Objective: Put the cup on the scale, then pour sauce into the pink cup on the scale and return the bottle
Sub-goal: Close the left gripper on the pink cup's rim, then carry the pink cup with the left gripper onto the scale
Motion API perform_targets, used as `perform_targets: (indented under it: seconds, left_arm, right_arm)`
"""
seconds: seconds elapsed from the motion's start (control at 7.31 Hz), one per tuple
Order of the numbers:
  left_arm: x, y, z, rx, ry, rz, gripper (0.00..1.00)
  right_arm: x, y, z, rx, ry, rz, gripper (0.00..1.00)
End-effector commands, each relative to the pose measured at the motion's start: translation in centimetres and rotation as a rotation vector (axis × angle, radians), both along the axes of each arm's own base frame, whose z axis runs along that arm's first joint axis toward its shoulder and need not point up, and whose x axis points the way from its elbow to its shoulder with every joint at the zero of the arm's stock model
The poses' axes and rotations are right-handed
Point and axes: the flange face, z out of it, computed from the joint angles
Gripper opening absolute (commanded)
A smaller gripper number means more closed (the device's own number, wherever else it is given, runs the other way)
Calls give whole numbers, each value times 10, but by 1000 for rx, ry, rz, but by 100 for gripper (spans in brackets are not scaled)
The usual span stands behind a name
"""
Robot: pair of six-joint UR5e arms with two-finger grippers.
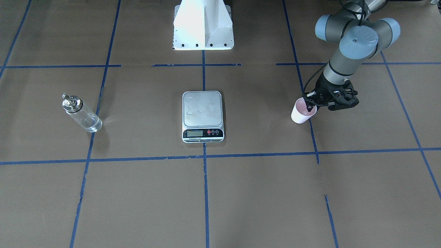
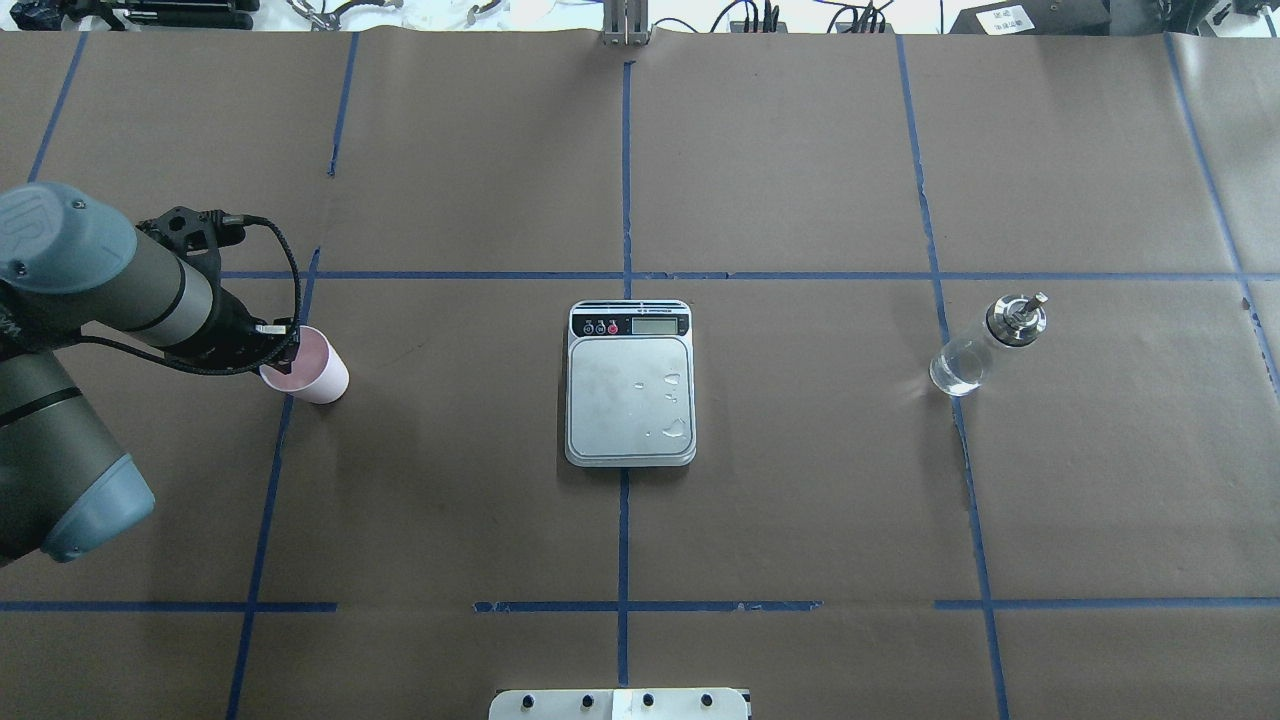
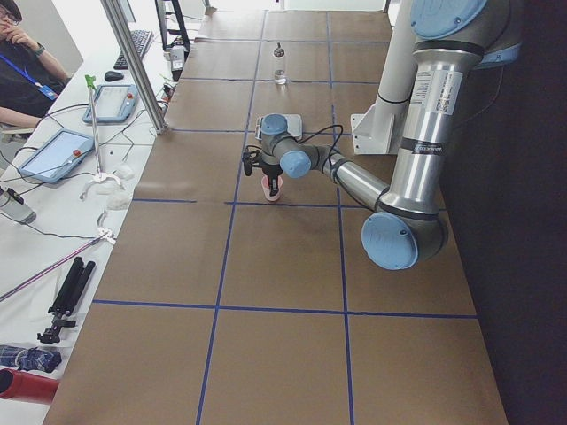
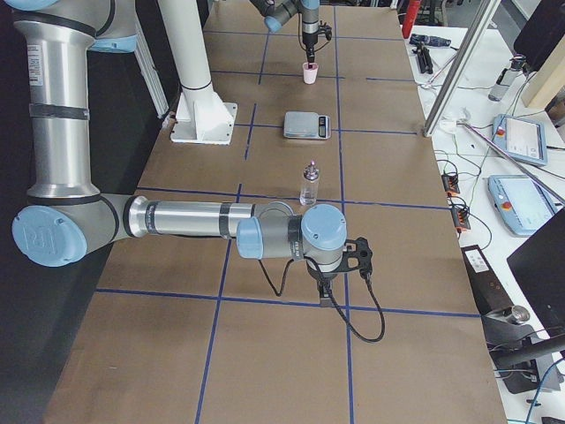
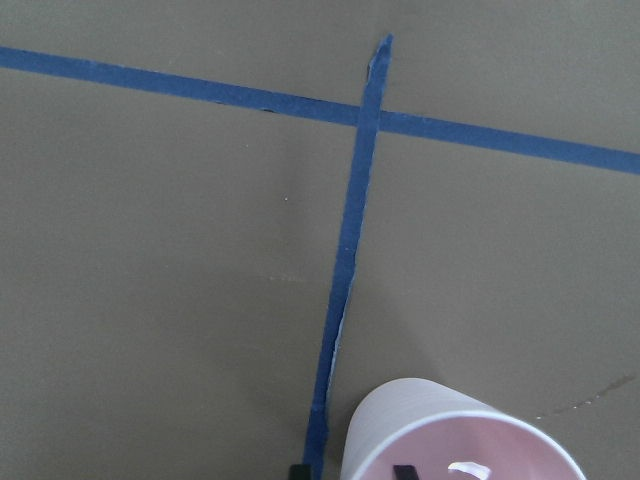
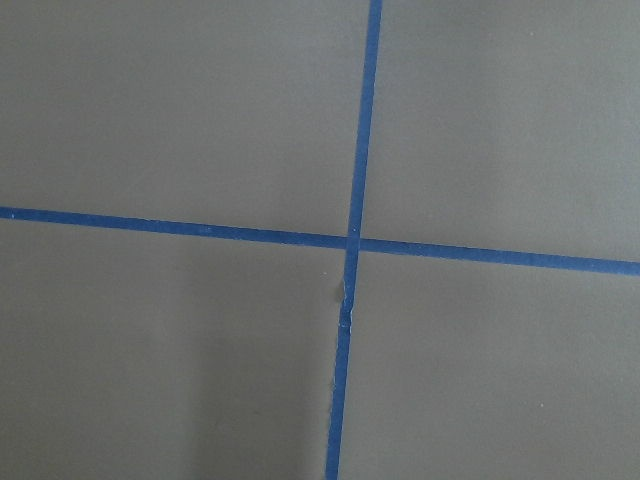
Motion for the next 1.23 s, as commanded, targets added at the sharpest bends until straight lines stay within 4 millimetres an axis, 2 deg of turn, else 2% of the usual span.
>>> perform_targets:
  seconds: [0.0,0.14,0.27,0.41,0.82,0.96,1.09]
  left_arm:
    - [5,8,-8,2,8,11,0]
    - [-3,14,-24,0,10,11,0]
    - [-12,24,-49,-18,-12,18,0]
    - [-13,23,-84,-24,-18,17,0]
    - [15,6,-187,-60,40,5,0]
    - [33,-6,-213,-89,65,-25,0]
    - [58,-27,-229,-135,65,-60,0]
  right_arm:
    - [1,1,2,-4,0,1,100]
    - [1,2,2,-4,0,2,100]
    - [1,2,2,-6,0,2,100]
    - [0,3,3,-6,-2,1,100]
    - [0,5,-4,13,-5,1,100]
    - [0,6,-5,10,-9,1,100]
    - [0,5,-7,13,-13,0,100]
